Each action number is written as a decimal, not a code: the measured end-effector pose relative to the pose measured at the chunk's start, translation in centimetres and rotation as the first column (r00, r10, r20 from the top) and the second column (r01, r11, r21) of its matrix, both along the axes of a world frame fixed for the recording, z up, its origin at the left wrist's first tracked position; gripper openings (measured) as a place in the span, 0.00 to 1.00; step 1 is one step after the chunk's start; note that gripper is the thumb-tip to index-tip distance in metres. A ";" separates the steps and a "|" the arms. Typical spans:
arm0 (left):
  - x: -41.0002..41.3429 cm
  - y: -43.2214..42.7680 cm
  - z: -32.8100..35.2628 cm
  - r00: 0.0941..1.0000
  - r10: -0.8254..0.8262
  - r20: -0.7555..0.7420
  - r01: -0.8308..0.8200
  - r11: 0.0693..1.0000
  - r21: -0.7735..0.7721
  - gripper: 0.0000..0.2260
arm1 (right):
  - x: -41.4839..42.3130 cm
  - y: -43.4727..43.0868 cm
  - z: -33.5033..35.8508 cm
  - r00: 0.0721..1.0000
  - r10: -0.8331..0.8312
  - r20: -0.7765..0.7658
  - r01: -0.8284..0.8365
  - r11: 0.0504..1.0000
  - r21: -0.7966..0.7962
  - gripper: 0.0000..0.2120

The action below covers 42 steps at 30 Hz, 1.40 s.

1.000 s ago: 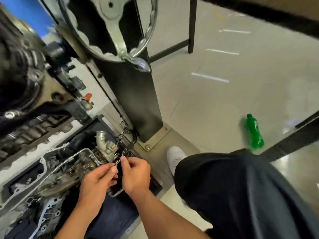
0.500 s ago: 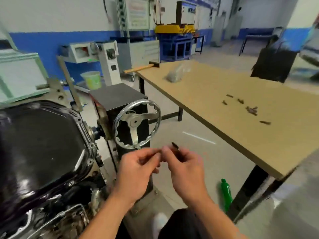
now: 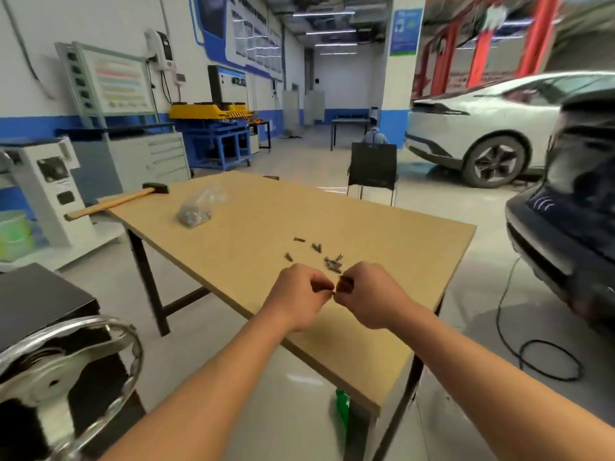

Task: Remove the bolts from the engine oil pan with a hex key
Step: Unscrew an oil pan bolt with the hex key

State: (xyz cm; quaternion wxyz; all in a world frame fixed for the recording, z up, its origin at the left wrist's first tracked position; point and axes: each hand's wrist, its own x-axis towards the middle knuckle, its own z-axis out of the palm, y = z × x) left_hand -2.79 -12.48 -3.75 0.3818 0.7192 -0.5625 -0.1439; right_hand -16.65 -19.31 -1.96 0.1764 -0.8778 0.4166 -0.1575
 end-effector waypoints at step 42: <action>-6.0 54.0 -4.5 0.652 0.757 0.048 -0.703 0.627 -0.334 0.04 | 11.4 50.2 -6.8 0.117 -0.293 0.949 -0.948 0.251 0.195 0.22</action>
